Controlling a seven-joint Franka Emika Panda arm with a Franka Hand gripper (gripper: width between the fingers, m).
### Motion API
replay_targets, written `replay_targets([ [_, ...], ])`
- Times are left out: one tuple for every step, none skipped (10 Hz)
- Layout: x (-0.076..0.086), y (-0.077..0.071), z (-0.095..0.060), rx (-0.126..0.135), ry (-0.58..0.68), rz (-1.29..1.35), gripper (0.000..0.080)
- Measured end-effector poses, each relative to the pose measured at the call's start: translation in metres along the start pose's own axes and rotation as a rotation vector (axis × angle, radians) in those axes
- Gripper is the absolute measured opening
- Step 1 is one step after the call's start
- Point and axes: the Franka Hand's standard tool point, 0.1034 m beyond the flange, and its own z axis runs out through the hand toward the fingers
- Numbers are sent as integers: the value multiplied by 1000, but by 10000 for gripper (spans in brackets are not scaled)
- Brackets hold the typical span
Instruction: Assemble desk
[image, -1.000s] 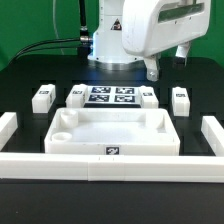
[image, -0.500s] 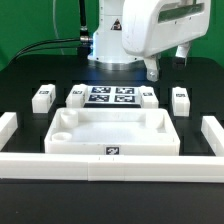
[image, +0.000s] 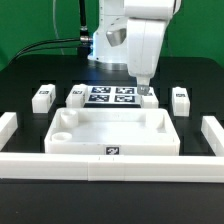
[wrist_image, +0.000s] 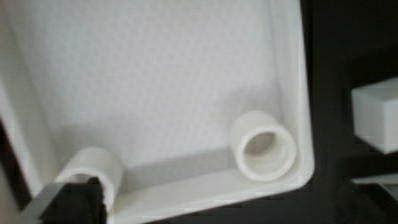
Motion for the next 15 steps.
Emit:
replay_targets([
  [1, 2, -2, -6, 3, 32, 649],
  [1, 1, -1, -5, 3, 31, 649],
  [1, 1, -1, -4, 3, 31, 649],
  [0, 1, 0, -5, 3, 26, 649],
  [-8, 5, 5, -52, 20, -108, 649],
  [-18, 3, 12, -79, 29, -152, 649],
  [-26, 0, 18, -95, 34, -186, 649],
  [-30, -2, 24, -119, 41, -191, 649],
  [-35, -6, 33, -111, 42, -185, 649],
  [-35, -8, 38, -101, 42, -182, 649],
  [-35, -11, 45, -89, 43, -163, 649],
  [-29, -16, 53, -72, 42, -119, 649],
  [-23, -20, 59, -60, 38, -104, 649],
  [-21, -25, 66, -46, 39, -102, 649],
  [-20, -29, 74, -31, 39, -97, 649],
])
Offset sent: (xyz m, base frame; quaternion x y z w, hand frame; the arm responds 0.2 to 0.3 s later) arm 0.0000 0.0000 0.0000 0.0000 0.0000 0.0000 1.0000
